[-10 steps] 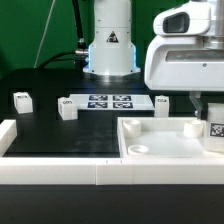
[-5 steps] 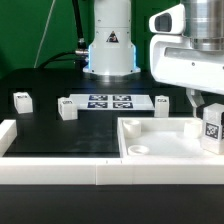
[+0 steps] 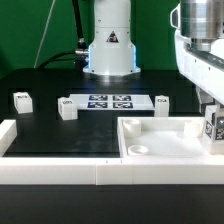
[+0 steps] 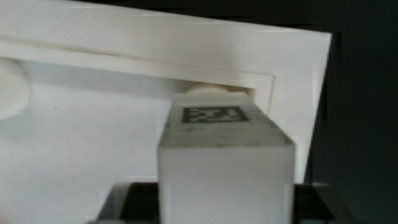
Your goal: Assemble one leg
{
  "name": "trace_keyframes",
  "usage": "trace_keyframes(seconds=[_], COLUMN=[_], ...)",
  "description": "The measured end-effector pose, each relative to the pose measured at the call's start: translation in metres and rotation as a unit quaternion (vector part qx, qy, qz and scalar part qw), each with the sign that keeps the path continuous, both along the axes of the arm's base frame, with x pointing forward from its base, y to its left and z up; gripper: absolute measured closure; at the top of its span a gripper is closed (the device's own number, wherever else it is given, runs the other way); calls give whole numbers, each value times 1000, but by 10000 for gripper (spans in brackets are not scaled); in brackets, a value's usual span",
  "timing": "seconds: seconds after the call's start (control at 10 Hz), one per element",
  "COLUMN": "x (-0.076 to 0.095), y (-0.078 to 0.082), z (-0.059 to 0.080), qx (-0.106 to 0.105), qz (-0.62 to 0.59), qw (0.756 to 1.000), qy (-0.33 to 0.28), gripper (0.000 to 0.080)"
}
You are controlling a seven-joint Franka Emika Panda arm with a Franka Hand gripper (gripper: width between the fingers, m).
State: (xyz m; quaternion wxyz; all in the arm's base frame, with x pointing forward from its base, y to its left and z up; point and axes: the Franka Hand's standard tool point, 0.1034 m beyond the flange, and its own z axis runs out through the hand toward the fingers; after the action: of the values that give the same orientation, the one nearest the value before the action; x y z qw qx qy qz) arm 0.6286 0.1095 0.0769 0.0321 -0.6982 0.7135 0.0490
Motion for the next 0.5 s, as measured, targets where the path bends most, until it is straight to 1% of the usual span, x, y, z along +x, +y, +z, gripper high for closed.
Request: trace_keyframes(seconds=[0.2, 0.3, 0.4, 0.5], x=[-1, -1, -1, -1], y=[-1, 1, 1, 1], z=[1, 1, 1, 1], qx=[5, 8, 9, 9], qz=[-45, -68, -47, -30], qw=[999, 997, 999, 999], qy=[17, 19, 17, 15], gripper=[506, 506, 411, 273])
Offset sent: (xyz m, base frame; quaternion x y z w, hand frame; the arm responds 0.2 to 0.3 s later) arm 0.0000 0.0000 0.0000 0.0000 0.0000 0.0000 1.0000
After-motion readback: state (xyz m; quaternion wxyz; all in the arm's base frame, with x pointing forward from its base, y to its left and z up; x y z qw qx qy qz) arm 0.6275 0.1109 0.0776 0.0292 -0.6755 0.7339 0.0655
